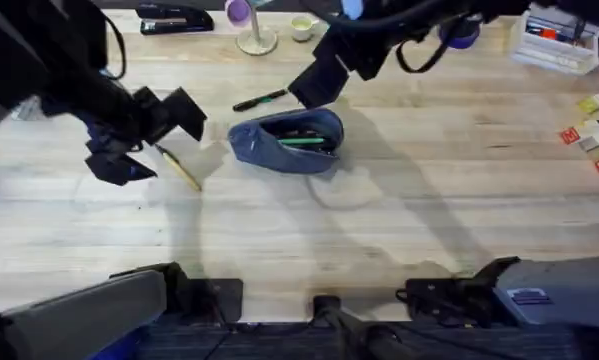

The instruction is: Unzip the bag, pick up the pens from the table one at a time and place them inside, then zip the bag closed.

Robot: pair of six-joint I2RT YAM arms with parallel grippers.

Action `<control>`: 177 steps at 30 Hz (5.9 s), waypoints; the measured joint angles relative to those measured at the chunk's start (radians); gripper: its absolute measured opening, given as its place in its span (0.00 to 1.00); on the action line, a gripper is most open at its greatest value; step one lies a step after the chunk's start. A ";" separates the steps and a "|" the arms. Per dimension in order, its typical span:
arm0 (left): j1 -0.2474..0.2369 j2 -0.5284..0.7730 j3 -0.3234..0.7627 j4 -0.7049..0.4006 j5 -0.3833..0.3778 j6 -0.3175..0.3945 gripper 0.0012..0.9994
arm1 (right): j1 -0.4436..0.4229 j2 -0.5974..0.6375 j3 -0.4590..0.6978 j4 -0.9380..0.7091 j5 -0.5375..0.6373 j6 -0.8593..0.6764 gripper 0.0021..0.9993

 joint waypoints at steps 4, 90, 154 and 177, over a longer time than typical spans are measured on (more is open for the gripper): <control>-0.003 0.000 -0.067 0.054 -0.001 -0.009 0.99 | 0.000 -0.048 0.000 -0.024 0.000 0.018 1.00; -0.341 0.041 0.164 0.604 0.284 0.695 0.04 | 0.000 -0.388 0.000 -0.287 0.000 0.035 1.00; -0.445 0.306 0.164 0.250 0.344 1.613 0.95 | 0.000 -0.404 0.000 -0.230 0.098 0.035 1.00; -0.407 0.202 0.164 0.251 0.337 1.614 0.99 | 0.000 -0.404 0.000 -0.228 0.117 0.031 1.00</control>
